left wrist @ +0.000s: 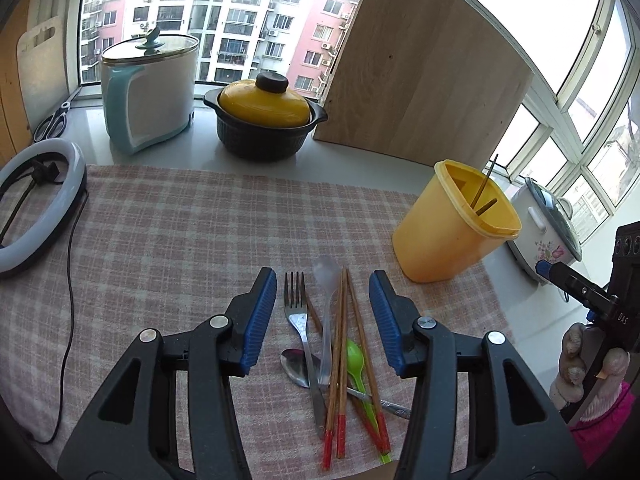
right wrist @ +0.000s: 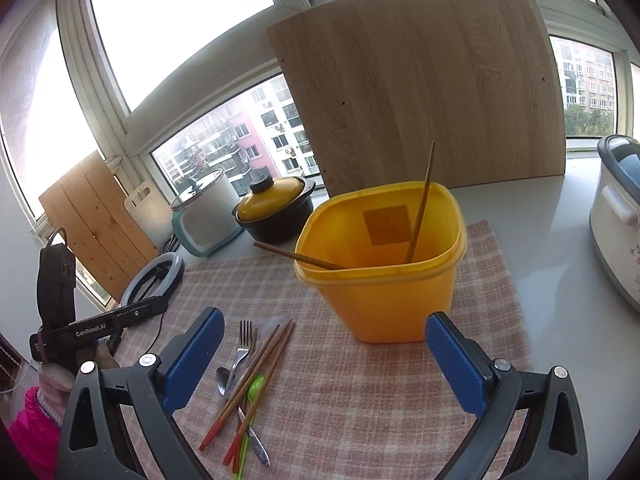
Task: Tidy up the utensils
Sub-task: 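Move the right gripper back to the utensil pile, then grasp another wooden chopstick with the right gripper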
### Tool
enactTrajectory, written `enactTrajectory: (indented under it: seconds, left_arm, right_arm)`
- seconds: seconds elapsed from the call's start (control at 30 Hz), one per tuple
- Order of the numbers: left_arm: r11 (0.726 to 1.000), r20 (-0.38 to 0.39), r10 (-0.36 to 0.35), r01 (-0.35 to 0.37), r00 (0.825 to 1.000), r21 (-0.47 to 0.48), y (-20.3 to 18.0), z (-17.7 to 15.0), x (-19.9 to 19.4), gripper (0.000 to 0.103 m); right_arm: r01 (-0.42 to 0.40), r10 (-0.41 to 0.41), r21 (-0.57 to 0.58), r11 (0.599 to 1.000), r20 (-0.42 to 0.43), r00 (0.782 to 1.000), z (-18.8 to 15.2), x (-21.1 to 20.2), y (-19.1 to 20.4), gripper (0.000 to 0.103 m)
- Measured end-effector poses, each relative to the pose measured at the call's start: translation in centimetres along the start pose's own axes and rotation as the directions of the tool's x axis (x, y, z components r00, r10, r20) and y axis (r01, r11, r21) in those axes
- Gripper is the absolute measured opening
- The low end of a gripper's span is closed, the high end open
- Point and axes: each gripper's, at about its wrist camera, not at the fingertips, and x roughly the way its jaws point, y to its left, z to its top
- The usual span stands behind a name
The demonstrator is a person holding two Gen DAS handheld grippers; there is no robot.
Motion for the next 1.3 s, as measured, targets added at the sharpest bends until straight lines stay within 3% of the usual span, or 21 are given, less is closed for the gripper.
enactTrajectory:
  seconds: [0.33,0.53,0.7,0.9,1.3]
  left_arm:
    - [0.993,-0.113,-0.052,0.039,0.992,-0.109,3.1,-2.4,2.2,0.049]
    - [0.994,-0.164,-0.06,0.044,0.985,-0.101,4.1,-2.3,4.2,0.049]
    - [0.995,-0.206,-0.078,0.062,0.975,-0.081,4.3,-2.0,6.1,0.049]
    - [0.995,-0.252,-0.093,0.083,0.963,-0.051,4.2,-1.6,8.3,0.049]
    - [0.994,-0.31,-0.108,0.111,0.945,-0.008,3.9,-1.0,11.8,0.049]
  right_arm:
    - [-0.109,0.127,0.108,0.988,-0.177,0.976,-2.9,4.7,0.3,0.072]
    - [-0.147,0.192,0.184,0.972,-0.255,0.948,-4.7,7.6,1.2,0.052]
    - [-0.156,0.229,0.254,0.955,-0.289,0.929,-5.7,10.0,1.6,0.042]
    - [-0.16,0.281,0.365,0.917,-0.305,0.91,-6.6,12.9,1.7,0.033]
    - [-0.092,0.266,0.456,0.885,-0.335,0.904,-6.7,17.3,0.8,0.024]
